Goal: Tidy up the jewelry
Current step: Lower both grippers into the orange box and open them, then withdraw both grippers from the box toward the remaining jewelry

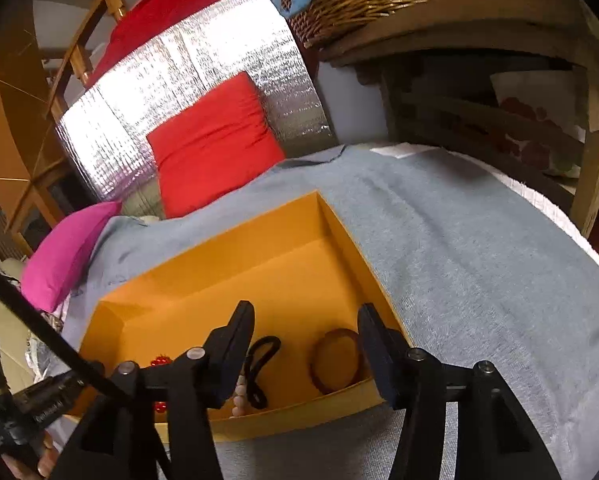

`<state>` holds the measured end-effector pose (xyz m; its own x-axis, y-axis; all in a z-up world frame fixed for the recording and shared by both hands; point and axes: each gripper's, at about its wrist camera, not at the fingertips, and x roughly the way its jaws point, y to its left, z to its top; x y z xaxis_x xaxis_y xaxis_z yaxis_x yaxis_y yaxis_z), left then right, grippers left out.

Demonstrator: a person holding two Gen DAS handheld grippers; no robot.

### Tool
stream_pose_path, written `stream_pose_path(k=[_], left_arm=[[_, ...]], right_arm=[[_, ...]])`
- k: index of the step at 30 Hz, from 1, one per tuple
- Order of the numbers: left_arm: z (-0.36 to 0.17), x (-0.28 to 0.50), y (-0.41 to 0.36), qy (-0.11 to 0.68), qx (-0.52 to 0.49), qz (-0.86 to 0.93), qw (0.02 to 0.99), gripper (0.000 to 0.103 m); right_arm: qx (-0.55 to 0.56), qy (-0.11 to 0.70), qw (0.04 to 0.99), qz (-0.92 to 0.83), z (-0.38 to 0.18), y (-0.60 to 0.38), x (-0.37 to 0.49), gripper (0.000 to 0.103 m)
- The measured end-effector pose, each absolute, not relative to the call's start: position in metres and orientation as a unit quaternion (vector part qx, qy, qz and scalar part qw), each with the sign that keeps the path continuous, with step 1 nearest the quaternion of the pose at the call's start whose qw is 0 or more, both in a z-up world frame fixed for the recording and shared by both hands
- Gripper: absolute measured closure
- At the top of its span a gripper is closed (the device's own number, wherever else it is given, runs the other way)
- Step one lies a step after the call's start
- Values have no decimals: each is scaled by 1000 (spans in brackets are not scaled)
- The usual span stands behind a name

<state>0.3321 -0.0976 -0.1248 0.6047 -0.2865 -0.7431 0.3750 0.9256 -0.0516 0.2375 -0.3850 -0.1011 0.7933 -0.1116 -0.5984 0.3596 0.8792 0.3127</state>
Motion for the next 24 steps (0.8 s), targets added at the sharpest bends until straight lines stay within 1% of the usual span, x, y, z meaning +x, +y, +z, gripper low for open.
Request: stream_pose_path(k=[2,5,7,10,14,20,24], left_arm=[[-118,328,-95,397,60,-172,900,39],[-106,319,-89,387,59,-151,908,31],[-99,311,-85,384,64,-140,911,24],[-92,296,-79,376,85,-122,915,23],[-86,273,-64,370,103,-109,917,23],[-89,236,-31,387,79,-85,915,23],[-93,206,-12,382,70,-70,919,23]], right_arm=[[213,286,926,-126,-95,-385,233,46],[216,274,929,-123,-86,-384,224,46],[220,269,930,-121,-80,-382,219,44],[218,268,931,-119,-74,-377,211,41],[210,268,933,-113,-64,-369,197,41],[191,274,937,-99,-50,-351,164,39],[184,274,941,-76,-41,-335,139,38]])
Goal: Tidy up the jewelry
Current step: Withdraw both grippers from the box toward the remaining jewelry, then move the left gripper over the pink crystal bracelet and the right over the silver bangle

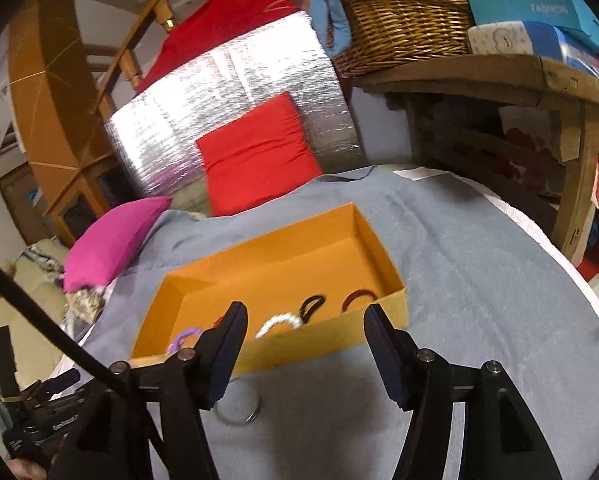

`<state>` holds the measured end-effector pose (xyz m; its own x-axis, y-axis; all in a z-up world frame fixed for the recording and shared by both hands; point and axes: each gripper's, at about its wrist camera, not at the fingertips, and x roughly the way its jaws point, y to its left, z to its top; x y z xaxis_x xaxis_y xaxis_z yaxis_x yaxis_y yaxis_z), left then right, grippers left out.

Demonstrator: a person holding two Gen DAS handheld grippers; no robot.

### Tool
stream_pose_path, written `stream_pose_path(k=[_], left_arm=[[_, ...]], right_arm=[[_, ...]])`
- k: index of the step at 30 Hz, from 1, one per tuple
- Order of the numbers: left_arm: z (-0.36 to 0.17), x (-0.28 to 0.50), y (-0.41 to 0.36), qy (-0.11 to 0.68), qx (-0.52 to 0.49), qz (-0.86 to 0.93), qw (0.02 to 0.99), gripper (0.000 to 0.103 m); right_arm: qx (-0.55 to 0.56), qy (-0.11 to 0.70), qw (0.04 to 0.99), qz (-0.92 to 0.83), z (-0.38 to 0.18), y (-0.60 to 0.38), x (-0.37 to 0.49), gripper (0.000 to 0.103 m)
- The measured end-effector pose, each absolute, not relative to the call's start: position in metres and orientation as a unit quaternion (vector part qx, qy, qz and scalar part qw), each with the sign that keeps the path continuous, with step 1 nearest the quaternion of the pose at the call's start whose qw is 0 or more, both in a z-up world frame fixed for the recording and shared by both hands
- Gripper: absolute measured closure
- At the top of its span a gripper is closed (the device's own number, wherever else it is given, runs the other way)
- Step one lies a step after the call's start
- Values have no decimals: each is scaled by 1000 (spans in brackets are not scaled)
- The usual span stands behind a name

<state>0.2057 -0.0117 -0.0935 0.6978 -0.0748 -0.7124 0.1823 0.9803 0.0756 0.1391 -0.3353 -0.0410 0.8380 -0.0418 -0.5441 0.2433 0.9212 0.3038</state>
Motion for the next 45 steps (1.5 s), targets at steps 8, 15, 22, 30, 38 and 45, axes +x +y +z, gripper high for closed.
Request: stream_pose_path(k=[8,15,22,30,38,45], left_arm=[[-115,172,-1,393,84,-74,913,22],[-124,182,-6,379,118,-64,915,22],[-133,195,-11,389,137,-54,910,22],[-137,202,-13,397,132,-59,906,22],[-141,207,-16,410,128,-66,901,22],[-143,209,-8,420,121,-65,897,22]], right_arm=[[190,274,942,-45,-36,-310,101,32],[173,330,928,-25,-70,-297,120,32],[184,373,909,-13,-92,-291,141,32],[163,406,899,-10,-111,-282,152,32],[155,420,894,1,-119,-265,166,32],[129,435,891,4,-131,-245,180,31]])
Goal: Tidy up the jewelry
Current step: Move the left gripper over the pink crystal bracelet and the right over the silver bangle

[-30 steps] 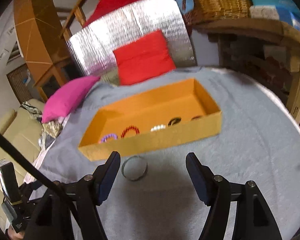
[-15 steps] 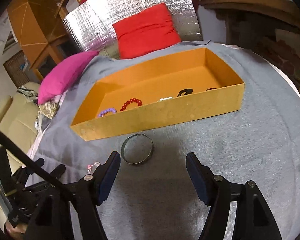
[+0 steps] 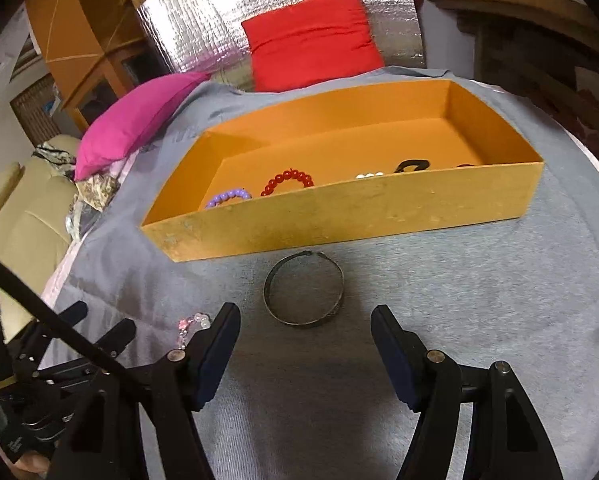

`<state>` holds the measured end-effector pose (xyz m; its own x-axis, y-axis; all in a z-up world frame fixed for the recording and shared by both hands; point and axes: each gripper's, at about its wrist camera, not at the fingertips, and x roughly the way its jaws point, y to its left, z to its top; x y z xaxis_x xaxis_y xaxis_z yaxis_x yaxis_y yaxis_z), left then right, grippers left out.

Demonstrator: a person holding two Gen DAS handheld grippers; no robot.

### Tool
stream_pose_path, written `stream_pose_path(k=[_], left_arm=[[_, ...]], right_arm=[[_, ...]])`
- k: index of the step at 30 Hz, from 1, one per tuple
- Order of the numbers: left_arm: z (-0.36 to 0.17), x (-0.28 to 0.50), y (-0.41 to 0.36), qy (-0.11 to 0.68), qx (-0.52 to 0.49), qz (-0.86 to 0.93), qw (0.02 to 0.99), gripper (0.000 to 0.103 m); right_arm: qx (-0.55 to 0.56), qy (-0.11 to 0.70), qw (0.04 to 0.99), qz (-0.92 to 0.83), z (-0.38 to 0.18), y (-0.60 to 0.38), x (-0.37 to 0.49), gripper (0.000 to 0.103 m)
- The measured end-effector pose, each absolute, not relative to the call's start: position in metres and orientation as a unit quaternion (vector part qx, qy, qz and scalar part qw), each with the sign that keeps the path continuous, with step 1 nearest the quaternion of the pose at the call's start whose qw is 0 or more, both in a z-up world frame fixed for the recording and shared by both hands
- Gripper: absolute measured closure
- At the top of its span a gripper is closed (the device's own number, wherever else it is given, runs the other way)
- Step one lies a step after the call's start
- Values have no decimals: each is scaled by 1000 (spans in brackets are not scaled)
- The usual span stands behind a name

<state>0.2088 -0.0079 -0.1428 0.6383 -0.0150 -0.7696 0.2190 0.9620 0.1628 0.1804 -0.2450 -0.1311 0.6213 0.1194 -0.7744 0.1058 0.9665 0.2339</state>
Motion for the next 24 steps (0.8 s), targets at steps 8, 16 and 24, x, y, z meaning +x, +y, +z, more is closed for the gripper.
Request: stream_pose_path(k=[8,16,24], left_arm=[[-149,214,5,442,112,-58,888,22],[-153,215,4,454,108,-61,882,22],[-157,214,-5,458,118,-64,879,22]], right_arm=[[118,447,887,-4,-149,-234,199,31],[85,452,888,-18,-166,-223,213,31],[63,445,893,-38,-168,-222,214,40]])
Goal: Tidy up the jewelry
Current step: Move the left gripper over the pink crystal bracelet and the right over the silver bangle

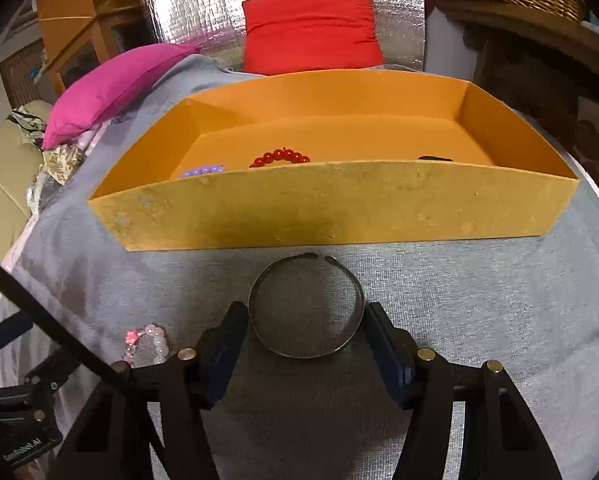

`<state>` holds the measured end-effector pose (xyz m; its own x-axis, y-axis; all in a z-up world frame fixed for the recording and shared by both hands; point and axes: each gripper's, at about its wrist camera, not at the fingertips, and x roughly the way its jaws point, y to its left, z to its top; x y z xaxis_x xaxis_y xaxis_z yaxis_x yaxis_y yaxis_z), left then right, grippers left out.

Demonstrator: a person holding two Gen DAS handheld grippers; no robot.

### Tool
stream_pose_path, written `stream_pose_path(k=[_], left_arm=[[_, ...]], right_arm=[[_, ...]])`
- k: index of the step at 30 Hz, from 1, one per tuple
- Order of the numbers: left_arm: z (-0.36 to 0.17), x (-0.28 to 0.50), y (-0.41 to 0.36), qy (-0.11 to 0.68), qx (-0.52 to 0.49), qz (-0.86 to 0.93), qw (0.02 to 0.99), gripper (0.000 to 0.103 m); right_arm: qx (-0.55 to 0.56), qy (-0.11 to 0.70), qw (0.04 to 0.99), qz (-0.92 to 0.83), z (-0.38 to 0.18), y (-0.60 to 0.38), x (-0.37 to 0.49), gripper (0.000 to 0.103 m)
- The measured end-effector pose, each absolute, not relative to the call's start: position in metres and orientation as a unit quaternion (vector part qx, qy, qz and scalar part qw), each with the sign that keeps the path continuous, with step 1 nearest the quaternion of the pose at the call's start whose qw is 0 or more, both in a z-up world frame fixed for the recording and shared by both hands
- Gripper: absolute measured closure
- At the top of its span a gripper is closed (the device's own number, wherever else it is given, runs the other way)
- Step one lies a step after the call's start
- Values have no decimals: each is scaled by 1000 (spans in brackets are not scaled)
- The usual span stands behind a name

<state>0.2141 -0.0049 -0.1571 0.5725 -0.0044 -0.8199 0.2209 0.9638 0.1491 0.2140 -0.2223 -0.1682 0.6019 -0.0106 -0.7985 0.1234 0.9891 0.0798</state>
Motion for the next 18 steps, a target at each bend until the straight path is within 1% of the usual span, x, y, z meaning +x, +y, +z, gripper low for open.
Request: stream_pose_path(k=[8,18], left_arm=[[-160,212,-16,458,125,-68,878,22],[-164,212,-33,460,136,-79,874,22]], right_arm=[[81,453,885,-63,-165,-244,207,40],[108,455,877,-112,-158,-293,192,40]])
